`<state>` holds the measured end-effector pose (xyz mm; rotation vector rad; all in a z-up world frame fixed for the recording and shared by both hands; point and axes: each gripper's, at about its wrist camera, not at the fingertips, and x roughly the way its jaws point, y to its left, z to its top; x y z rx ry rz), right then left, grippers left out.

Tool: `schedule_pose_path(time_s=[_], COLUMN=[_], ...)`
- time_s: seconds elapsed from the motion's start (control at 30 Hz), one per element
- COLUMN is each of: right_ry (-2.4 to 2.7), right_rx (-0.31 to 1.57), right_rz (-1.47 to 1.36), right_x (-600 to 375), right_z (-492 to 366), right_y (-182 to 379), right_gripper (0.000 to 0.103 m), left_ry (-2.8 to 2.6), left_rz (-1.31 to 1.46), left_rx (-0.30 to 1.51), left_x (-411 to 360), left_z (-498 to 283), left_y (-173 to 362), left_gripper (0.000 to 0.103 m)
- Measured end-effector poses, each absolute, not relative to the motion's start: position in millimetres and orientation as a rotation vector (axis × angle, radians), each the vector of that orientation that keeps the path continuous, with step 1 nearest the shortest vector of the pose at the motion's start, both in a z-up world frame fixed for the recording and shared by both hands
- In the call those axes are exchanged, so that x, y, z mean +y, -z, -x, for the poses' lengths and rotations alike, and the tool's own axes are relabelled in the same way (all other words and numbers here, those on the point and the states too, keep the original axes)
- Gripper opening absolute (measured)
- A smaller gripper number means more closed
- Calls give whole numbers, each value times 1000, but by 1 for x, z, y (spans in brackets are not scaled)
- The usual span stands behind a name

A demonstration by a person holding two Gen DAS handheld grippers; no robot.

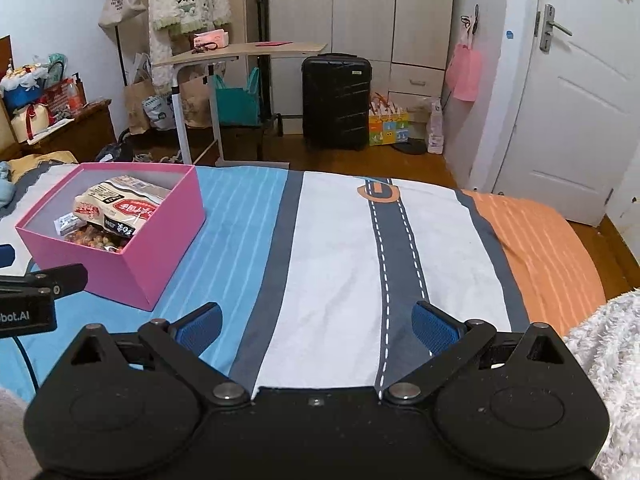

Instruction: Organize snacks

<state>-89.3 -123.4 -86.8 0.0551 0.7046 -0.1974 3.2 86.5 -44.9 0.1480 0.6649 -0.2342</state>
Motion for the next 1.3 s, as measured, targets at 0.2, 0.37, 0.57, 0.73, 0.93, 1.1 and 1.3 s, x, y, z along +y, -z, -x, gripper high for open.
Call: schedule_pose_path(time_s=[0.2, 0.37, 0.57, 0.73, 0.93, 1.1, 1.3], right_ry=[200, 222, 239, 264, 283, 279, 274], right_rx=[720, 736, 732, 712, 686, 693, 705], right_rz=[-70, -55, -53, -28, 45, 22, -5], right_x=[-123, -121, -124, -122, -114, -113, -115], right_z=[90, 90, 90, 92, 95, 96, 96], right_y=[88, 90, 89, 88, 84, 85, 87], right_gripper=[102, 102, 102, 102, 102, 102, 102], left_ry=[227, 239, 254, 260, 254, 252, 258], left_rz=[-146, -149, -143, -133, -143, -148, -132], left_rx=[669, 683, 674, 671, 677, 672, 672], left_x=[87, 86, 87, 87, 85, 85, 88], left_z=[-3, -3, 0, 1, 0, 0, -1], left_y=[45, 46, 44, 44, 44, 44, 44], left_gripper=[101, 101, 101, 101, 101, 101, 101])
